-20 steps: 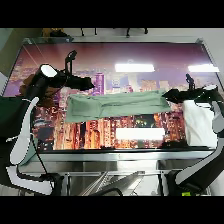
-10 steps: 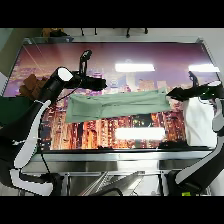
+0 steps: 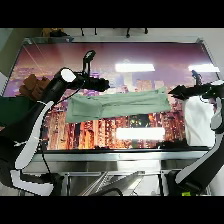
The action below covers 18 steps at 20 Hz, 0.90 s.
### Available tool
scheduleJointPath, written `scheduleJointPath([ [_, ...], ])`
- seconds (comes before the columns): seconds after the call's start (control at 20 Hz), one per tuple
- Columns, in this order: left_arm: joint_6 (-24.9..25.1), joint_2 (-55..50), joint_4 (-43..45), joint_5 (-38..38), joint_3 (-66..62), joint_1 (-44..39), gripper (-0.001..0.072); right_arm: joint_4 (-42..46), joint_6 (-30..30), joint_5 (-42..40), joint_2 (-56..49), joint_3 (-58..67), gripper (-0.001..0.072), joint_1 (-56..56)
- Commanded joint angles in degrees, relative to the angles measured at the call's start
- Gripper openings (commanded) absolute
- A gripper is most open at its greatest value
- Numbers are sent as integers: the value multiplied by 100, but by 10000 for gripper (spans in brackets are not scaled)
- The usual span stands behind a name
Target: Fold the shirts.
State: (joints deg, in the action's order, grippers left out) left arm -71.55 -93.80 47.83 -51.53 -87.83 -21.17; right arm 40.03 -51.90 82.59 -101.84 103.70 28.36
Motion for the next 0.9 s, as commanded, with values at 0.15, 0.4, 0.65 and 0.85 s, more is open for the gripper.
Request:
scheduleJointPath([
  [0.15,-11,-2,9,22,-4,-175,15,-17,-133,444,-369,28,605,-129],
  [0.4,-9,-20,20,153,-4,-317,16,-15,-127,643,-398,28,597,-584],
  [0.65,-111,-553,0,396,-4,-531,15,-334,-118,798,-374,164,40,-752],
  [0.85,-313,-1088,4,1687,-37,-953,14,-986,-433,1458,48,472,11,-750],
])
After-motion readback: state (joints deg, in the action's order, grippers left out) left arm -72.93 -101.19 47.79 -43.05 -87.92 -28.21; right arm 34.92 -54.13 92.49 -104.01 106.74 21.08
